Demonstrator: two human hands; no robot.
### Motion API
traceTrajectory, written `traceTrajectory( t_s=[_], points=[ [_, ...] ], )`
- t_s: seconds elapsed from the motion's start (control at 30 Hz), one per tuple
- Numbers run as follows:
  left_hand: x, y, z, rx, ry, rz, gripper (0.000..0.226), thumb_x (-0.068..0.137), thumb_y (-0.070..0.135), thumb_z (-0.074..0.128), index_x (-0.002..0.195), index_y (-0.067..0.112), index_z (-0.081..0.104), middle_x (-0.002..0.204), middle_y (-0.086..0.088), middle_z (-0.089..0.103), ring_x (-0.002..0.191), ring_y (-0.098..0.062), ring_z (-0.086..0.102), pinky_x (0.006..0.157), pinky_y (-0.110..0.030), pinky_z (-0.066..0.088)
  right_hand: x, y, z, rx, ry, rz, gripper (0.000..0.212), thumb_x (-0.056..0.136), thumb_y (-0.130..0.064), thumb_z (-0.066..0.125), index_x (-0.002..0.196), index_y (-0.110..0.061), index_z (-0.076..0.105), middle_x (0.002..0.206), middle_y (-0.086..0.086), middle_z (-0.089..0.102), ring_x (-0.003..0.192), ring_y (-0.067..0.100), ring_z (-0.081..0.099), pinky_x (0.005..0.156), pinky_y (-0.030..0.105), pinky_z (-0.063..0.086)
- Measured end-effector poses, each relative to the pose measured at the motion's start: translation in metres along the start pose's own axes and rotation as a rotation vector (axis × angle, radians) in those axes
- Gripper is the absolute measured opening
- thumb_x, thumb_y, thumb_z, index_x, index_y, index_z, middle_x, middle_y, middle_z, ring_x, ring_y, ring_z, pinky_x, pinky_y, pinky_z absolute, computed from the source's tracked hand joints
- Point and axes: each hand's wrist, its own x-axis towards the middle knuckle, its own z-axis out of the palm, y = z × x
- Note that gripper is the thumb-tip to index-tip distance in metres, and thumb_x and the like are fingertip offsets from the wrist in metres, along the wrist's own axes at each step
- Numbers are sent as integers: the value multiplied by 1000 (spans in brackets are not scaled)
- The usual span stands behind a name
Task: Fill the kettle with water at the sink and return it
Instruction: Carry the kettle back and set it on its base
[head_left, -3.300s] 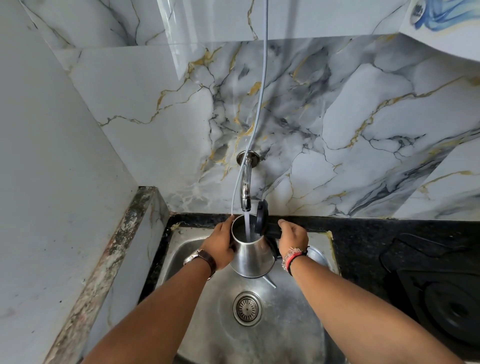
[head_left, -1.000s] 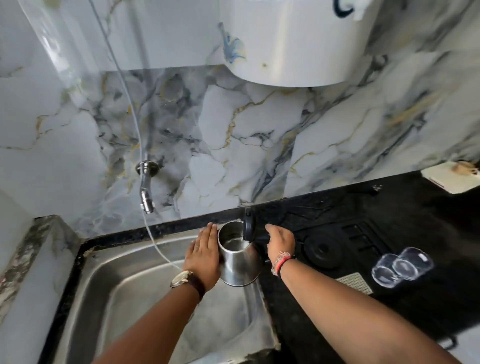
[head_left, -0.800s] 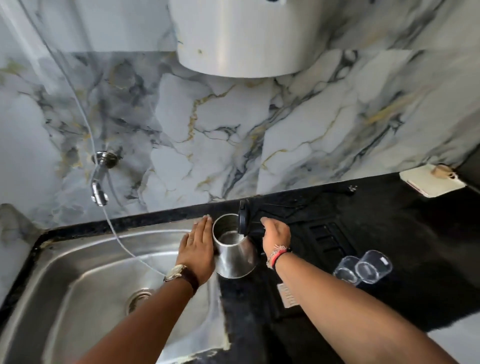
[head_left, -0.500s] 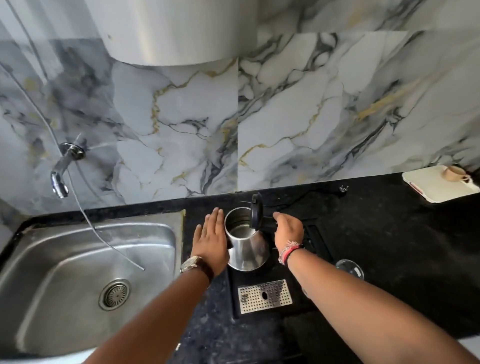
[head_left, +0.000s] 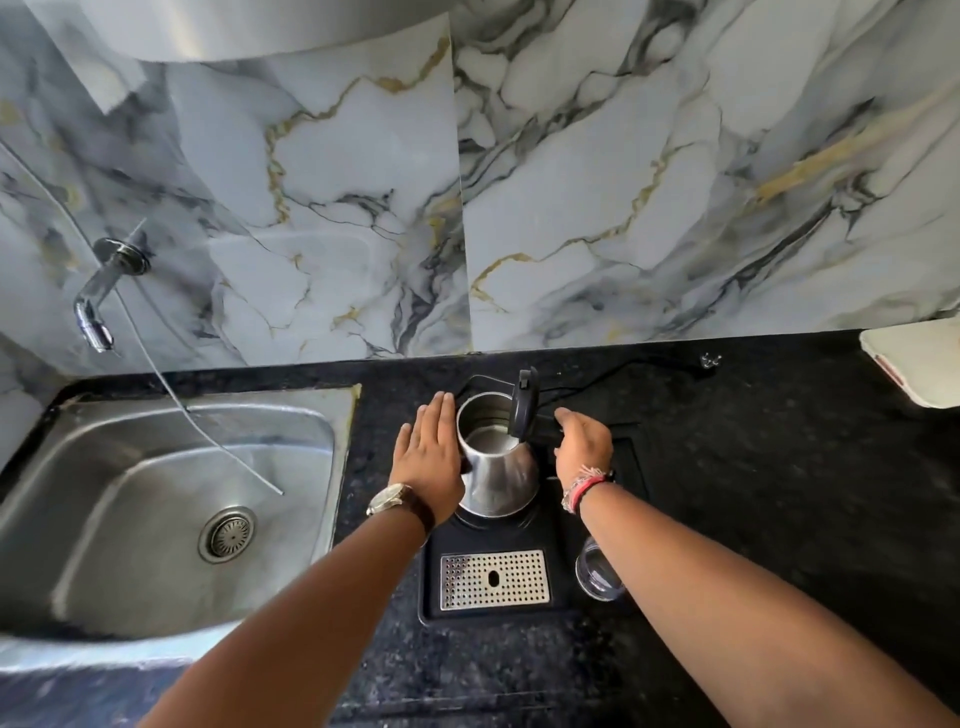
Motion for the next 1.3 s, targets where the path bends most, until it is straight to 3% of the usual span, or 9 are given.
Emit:
traceTrajectory(
  t_s=[0.23, 0.53, 0.63, 0.7, 0.8, 0.87, 0.97, 1.1, 1.3],
  points=[
    [-18, -10, 4, 13, 22, -5, 95, 89, 14, 48, 152, 23, -22, 167, 0, -6, 151, -19, -10, 121, -41, -4, -16, 6, -3, -38, -71, -39, 42, 79, -36, 63, 50, -14, 43, 56, 6, 32, 59, 26, 33, 60, 44, 31],
    [-12, -20, 5, 73, -61, -9, 100, 95, 30, 47, 140, 28, -42, 162, 5, -21, 146, -16, -22, 120, -43, -7, -8, 6, -4, -23, -166, -1, 61, 83, -40, 61, 81, 20, 52, 72, 12, 49, 71, 25, 48, 59, 33, 46],
    [-15, -23, 6, 61, -83, -7, 92, 96, 28, 42, 144, 28, -37, 163, 6, -20, 149, -19, -18, 120, -43, -5, -13, 11, -5, -23, -160, 3, 63, 80, -42, 60, 82, 21, 52, 74, 12, 49, 72, 25, 47, 53, 26, 47],
    [-17, -21, 3, 42, -92, 4, 95, 91, 19, 41, 144, 28, -37, 164, 5, -20, 149, -18, -17, 121, -42, -4, -16, 11, -7, -54, -156, 1, 63, 81, -43, 59, 80, 19, 52, 72, 11, 49, 71, 25, 47, 58, 34, 49],
    [-17, -19, -10, 51, -144, 32, 104, 82, 18, 47, 147, 27, -33, 163, 4, -23, 149, -19, -20, 121, -44, -3, -18, 5, -14, -244, -139, -163, 43, 90, -44, 60, 69, -6, 58, 64, -6, 58, 64, 14, 53, 62, 39, 48],
    [-17, -20, -23, 55, -143, 75, 104, 79, 25, 48, 151, 27, -27, 163, 5, -22, 150, -19, -18, 122, -46, -1, -25, -2, -17, -362, -29, -410, 20, 97, -33, 61, 87, -17, 69, 82, -5, 71, 79, 18, 64, 74, 38, 52],
    [-18, -16, -47, -72, 11, 206, 103, 77, 30, 52, 155, 29, -15, 167, 5, -8, 151, -17, -2, 121, -43, 9, -45, -12, -11, -414, -89, -702, 32, 98, -31, 50, 112, -14, 74, 108, 4, 77, 103, 24, 67, 95, 39, 50],
    [-17, -3, -63, -92, 92, 411, 102, 73, 27, 50, 157, 27, -8, 167, 4, 2, 151, -15, 6, 118, -37, 16, -68, -17, 0, -735, -264, -759, 53, 95, -42, 46, 140, -20, 62, 141, -1, 68, 131, 25, 59, 117, 52, 37],
    [-13, -4, -36, 133, -66, 238, 104, 80, 14, 52, 153, 26, -22, 166, 8, -10, 150, -21, -18, 122, -44, 10, -78, -19, -3, -1191, -382, -711, 81, 87, -43, 32, 165, -22, 20, 173, -3, 28, 158, 33, 24, 128, 59, 12]
  ],
)
